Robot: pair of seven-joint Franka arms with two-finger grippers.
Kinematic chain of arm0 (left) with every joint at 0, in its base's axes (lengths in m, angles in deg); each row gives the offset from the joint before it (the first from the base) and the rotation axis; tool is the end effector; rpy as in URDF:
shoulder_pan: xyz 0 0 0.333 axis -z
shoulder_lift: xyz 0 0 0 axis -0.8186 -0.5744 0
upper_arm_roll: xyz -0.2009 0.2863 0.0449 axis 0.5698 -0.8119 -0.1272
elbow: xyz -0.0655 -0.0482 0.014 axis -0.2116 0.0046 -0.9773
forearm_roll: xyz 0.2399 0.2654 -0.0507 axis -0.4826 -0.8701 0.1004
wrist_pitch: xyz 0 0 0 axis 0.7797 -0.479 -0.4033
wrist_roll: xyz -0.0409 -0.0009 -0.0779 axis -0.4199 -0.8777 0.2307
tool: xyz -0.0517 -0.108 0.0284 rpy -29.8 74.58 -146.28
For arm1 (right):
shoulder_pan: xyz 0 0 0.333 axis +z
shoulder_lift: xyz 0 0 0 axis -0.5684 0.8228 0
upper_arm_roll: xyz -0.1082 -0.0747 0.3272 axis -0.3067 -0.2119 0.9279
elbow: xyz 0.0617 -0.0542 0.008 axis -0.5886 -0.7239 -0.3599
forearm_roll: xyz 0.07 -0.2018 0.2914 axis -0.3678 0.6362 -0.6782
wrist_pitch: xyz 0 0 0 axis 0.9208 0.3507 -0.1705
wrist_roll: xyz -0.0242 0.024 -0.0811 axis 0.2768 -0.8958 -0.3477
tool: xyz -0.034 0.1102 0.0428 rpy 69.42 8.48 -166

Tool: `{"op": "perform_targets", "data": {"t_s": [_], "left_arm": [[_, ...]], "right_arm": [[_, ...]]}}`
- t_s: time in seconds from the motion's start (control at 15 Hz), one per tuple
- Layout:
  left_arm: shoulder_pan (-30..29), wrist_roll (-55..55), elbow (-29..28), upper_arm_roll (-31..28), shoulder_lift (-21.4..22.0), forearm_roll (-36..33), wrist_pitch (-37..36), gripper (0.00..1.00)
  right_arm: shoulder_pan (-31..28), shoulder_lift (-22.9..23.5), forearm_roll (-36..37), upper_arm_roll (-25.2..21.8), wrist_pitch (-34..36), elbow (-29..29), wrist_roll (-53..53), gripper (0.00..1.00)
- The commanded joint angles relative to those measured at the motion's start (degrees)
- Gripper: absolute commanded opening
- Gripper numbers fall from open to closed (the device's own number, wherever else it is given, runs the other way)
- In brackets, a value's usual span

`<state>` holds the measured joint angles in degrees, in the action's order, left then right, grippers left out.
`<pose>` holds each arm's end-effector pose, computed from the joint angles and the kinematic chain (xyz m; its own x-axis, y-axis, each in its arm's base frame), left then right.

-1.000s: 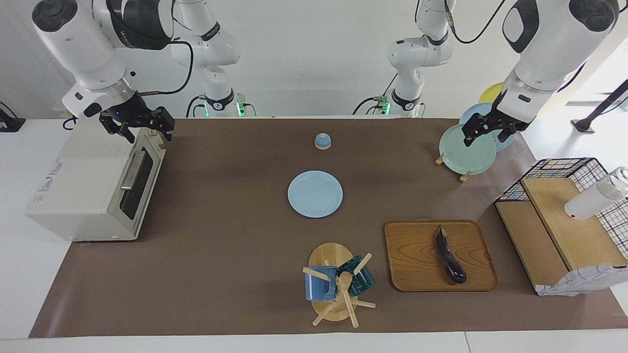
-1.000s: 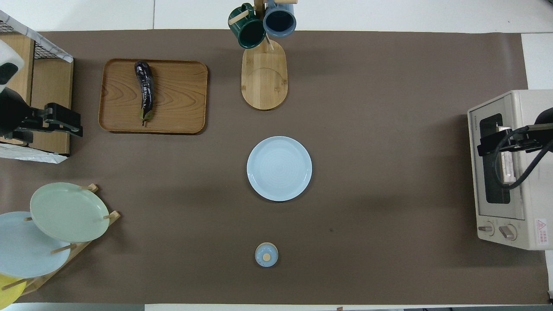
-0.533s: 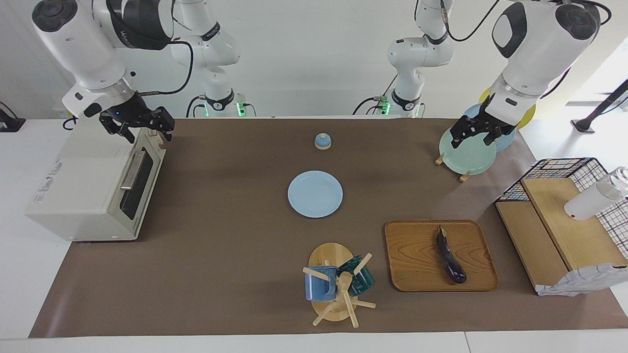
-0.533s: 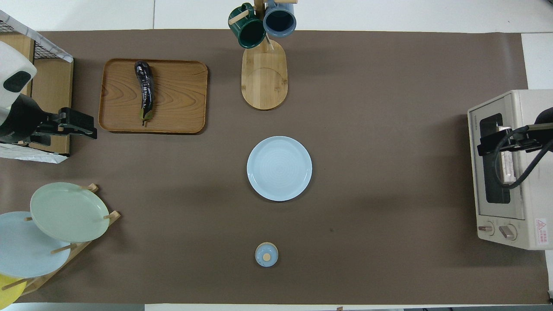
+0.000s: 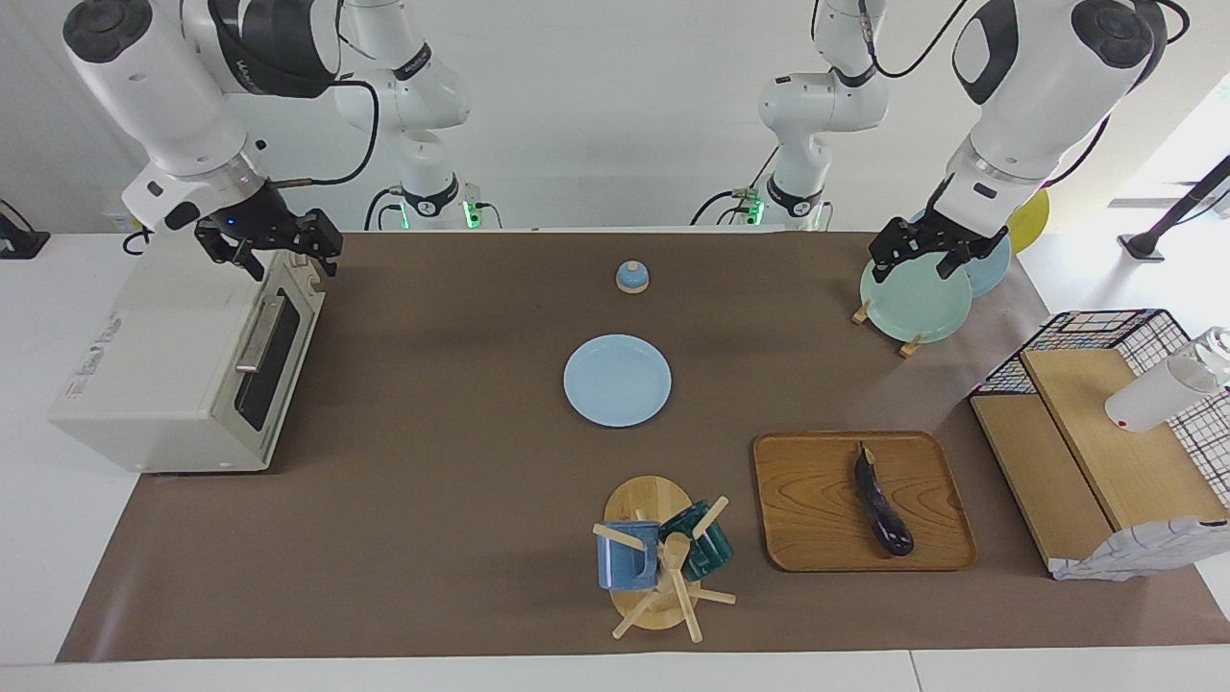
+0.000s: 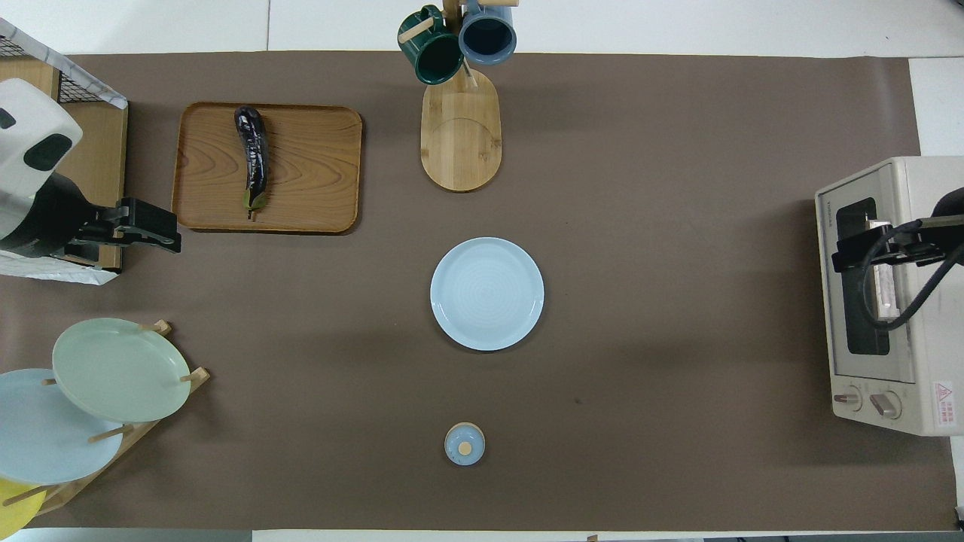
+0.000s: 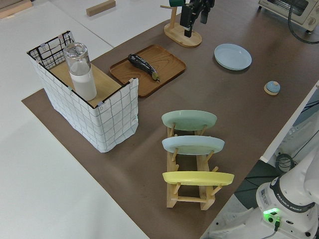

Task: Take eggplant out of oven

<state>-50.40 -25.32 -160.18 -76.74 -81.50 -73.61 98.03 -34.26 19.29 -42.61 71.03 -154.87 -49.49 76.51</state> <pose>0.5048 -0.0781 0.6179 0.9969 0.0115 -0.0776 0.0150 -0.9989 0.0445 0.4998 -0.0313 0.6017 0.9943 0.0457 -0.0960 0.0449 -0.9989 -0.0111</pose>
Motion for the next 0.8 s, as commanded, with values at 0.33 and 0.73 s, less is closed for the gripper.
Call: {"op": "perform_targets", "data": {"t_s": [0.33,0.73], "left_arm": [[0.56,2.48,-3.16,-0.98,3.21,-0.46,-0.08,1.00],[1.00,2.93,-3.07,-0.89,3.12,-2.22,0.10,1.00]], "right_arm": [[0.07,-0.65,-1.53,-0.29,0.80,-0.29,-0.85,1.00],[0.07,-0.74,-1.53,-0.29,0.80,-0.29,-0.85,1.00]]}}
